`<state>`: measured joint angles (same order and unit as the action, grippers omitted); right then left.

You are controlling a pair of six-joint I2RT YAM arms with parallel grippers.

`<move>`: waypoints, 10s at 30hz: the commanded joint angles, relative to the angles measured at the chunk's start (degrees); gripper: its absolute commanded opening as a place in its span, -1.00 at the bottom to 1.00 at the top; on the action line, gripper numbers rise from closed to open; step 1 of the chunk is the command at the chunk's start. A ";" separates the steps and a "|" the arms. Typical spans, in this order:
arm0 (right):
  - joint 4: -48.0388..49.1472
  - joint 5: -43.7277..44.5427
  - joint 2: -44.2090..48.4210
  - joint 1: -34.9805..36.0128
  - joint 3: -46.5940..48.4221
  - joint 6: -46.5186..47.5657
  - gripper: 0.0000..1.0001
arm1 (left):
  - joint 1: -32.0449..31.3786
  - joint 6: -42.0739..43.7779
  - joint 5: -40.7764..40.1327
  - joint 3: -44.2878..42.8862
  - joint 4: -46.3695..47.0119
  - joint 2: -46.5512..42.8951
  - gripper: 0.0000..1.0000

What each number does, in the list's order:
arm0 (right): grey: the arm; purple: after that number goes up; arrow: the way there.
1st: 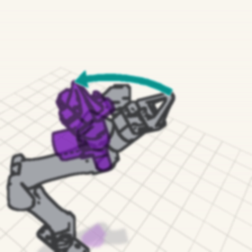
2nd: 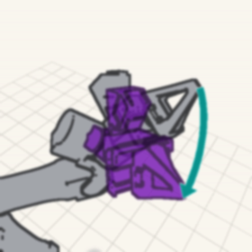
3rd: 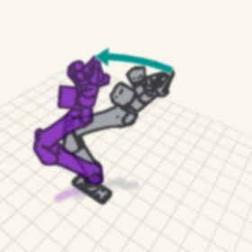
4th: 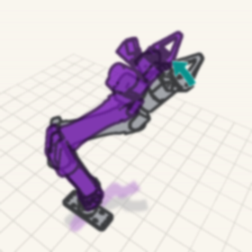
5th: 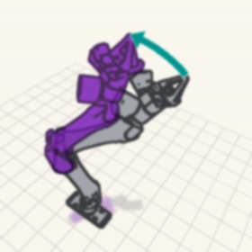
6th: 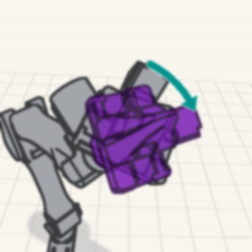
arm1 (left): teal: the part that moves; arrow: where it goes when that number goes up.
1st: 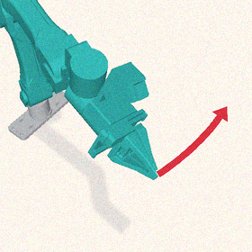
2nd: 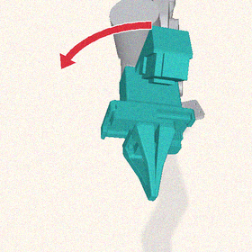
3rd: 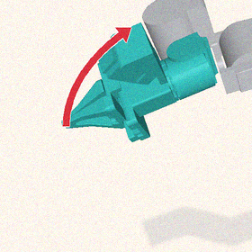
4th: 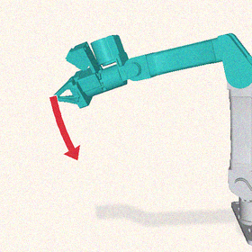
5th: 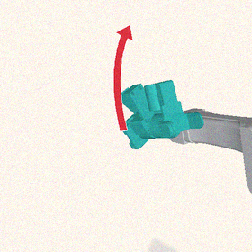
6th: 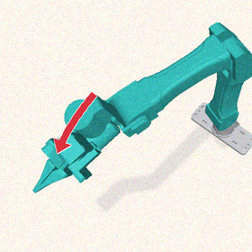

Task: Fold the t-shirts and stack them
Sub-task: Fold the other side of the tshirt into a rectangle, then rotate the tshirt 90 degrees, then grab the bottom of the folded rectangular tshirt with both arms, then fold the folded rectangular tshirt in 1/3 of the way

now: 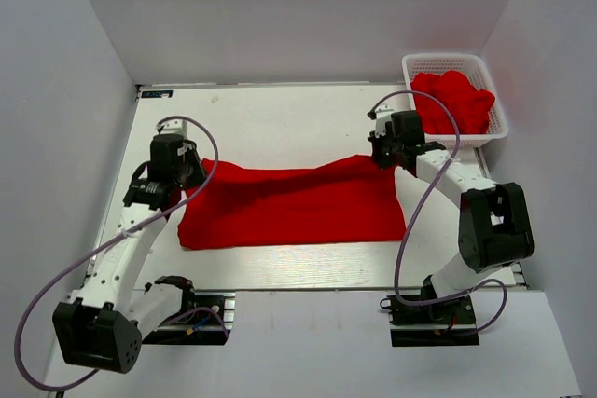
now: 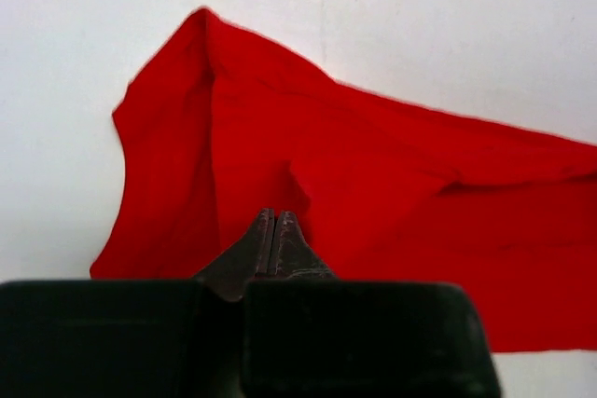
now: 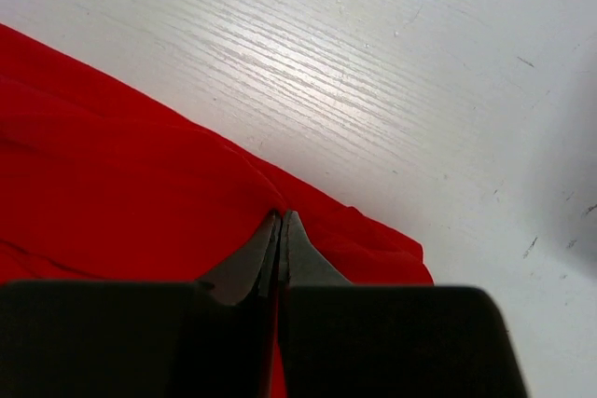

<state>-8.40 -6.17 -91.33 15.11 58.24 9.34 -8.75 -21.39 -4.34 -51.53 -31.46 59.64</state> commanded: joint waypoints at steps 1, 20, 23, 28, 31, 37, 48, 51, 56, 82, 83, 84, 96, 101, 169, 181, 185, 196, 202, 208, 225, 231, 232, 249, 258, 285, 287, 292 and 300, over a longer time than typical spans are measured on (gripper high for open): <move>1.72 0.90 2.82 0.35 -0.40 -0.90 -1.00 | -0.21 -2.25 -0.06 2.82 -6.76 -4.35 -1.00; 2.78 1.87 5.99 0.79 -4.80 -0.47 -1.00 | -0.83 -7.88 9.86 11.54 -15.03 -9.82 -1.00; 3.04 1.78 6.16 1.06 -5.06 -0.82 -1.00 | -0.83 -9.20 9.88 12.06 -15.03 -7.96 -1.00; 2.43 2.39 6.34 1.23 -6.55 -1.26 -1.00 | -0.83 -10.78 8.82 13.11 -15.56 -6.20 -1.00; 2.78 3.27 6.60 1.32 -7.43 -2.22 -1.00 | -0.83 -11.30 8.21 13.12 -15.47 -5.50 -1.00; 3.57 3.80 7.48 1.32 -10.51 -3.89 -1.00 | -0.83 -11.31 8.29 12.51 -16.00 -0.93 -0.69; -3.81 5.56 14.15 1.23 -16.74 -14.17 0.81 | 0.23 -8.85 1.09 4.07 -18.37 0.64 1.00; -2.25 2.67 19.42 1.15 -17.28 -15.85 0.81 | 0.23 -7.97 1.09 0.65 -15.22 4.07 1.00; -1.61 -5.49 18.56 1.50 -11.66 -17.16 0.81 | 0.23 -6.74 3.11 -1.29 -7.76 11.02 1.00; -23.58 33.13 -9.13 13.27 6.28 -26.55 0.81 | 0.32 -6.56 5.49 -4.38 1.06 38.27 1.00; -24.28 33.94 -8.96 12.93 5.14 -27.27 0.81 | 0.32 -7.08 4.87 -4.37 1.05 38.27 1.00; -24.81 34.82 -8.61 12.84 4.78 -27.88 0.81 | 0.32 -7.09 3.21 -4.37 0.18 38.80 1.00; -32.90 45.98 -3.07 9.94 -1.19 -43.25 0.81 | 2.07 -8.23 -0.85 -5.95 -2.37 39.94 1.00; -33.61 45.37 1.41 7.13 -4.44 -45.29 0.81 | 3.22 -8.23 -0.85 -5.95 -2.37 39.94 1.00; -0.65 -33.05 -16.86 35.77 5.04 -6.35 0.81 | -9.44 -21.33 27.81 -89.10 36.65 108.06 1.00; -5.65 -24.33 -11.68 36.83 8.55 -4.95 0.81 | -9.97 -17.91 22.63 -88.05 33.93 99.39 1.00; -7.94 -20.64 -5.81 36.65 10.14 -5.73 0.81 | -8.74 -15.09 20.96 -86.64 30.78 89.64 1.00; -19.16 1.85 9.59 36.74 5.57 -23.10 0.81 | -8.21 -3.13 4.79 -57.34 3.70 53.78 1.00; -26.66 10.83 12.67 36.83 3.29 -35.44 0.81 | -9.44 -11.04 -1.64 -11.28 -1.41 16.70 1.00; -26.32 7.52 10.73 36.83 -0.49 -45.19 0.81 | -9.97 -17.36 4.15 8.26 -12.04 -2.30 1.00; -19.28 -9.64 -2.27 37.01 -2.78 -51.97 0.81 | -12.86 -18.95 9.61 24.27 -8.89 -1.37 1.00; -18.67 -12.28 -5.44 37.09 -2.43 -51.80 0.78 | -14.79 -18.95 9.09 26.30 -3.70 1.09 0.91; -18.67 -12.63 -6.40 37.09 -1.99 -51.71 0.75 | -14.80 -18.95 8.30 26.30 -2.91 2.49 0.87; -18.23 -12.90 -5.89 37.01 -2.42 -51.53 -1.00 | -19.28 -21.33 8.90 28.42 -4.04 0.58 -1.00; -20.60 -10.61 0.53 36.83 -3.57 -52.76 -1.00 | -19.81 -20.81 11.55 22.36 -8.09 -3.12 -1.00; -29.30 -4.81 -15.98 23.30 26.57 -41.08 -1.00 | -13.92 -17.81 0.03 -13.33 -3.17 27.28 -1.00; -30.00 -5.34 -18.17 21.63 29.28 -40.02 -1.00 | -12.26 -15.80 0.90 -15.96 -2.47 29.21 -1.00; -32.37 -5.87 -22.47 18.56 35.89 -37.73 -1.00 | -10.68 -12.46 5.12 -20.36 1.92 34.65 -1.00; -32.82 -7.97 -26.53 15.74 42.83 -35.10 -1.00 | -8.92 -11.13 8.65 -24.32 3.77 40.82 -1.00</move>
<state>-39.97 -12.36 -116.86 31.44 97.43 -27.90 -18.83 -33.71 2.28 -73.73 -29.61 100.68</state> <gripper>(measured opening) 0.012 0.026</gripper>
